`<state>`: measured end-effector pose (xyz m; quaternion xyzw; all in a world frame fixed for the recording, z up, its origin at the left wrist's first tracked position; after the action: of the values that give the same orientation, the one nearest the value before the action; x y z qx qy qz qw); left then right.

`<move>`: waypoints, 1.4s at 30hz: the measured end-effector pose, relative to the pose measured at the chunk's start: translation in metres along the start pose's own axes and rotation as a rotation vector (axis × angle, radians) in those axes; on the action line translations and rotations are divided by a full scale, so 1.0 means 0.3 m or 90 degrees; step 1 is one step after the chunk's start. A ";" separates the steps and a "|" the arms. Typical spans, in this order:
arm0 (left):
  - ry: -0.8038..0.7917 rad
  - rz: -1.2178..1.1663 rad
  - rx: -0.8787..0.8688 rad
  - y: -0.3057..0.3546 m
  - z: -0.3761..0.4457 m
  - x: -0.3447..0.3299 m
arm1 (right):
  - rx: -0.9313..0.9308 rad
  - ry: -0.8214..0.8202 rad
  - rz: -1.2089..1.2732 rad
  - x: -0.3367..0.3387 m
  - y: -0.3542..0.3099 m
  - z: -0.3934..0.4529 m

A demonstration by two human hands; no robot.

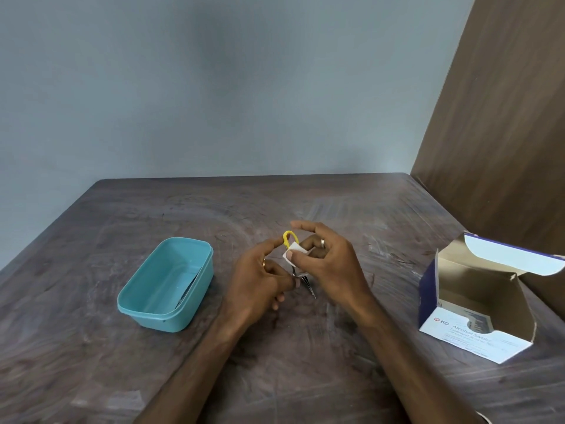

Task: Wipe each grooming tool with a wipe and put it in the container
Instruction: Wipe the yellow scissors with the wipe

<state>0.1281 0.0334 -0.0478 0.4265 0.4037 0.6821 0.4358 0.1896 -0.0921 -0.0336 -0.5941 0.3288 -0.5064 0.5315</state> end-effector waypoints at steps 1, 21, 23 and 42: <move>0.000 -0.004 0.000 0.001 0.001 0.001 | -0.003 -0.015 0.007 -0.004 0.005 0.006; 0.063 0.195 -0.058 0.051 0.001 0.084 | -0.003 0.088 -0.127 0.094 0.013 0.034; 0.111 0.202 -0.073 0.068 -0.001 0.123 | 0.012 0.108 -0.172 0.100 0.013 0.039; 0.294 0.138 -0.221 0.147 -0.041 0.184 | 0.072 0.039 -0.409 -0.003 0.017 0.031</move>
<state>0.0915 0.0701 0.0017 0.2195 0.3216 0.8624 0.3234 0.1990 -0.0896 -0.0381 -0.6218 0.1115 -0.6832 0.3663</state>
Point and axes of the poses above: each hand's wrist, its own z-axis towards the middle knuckle, its own x-axis out of the back of the hand, y = z × x, the point moved 9 cm from there along z, towards the middle knuckle, and after that the axes turned 13 degrees about -x, right-handed, at the moved point
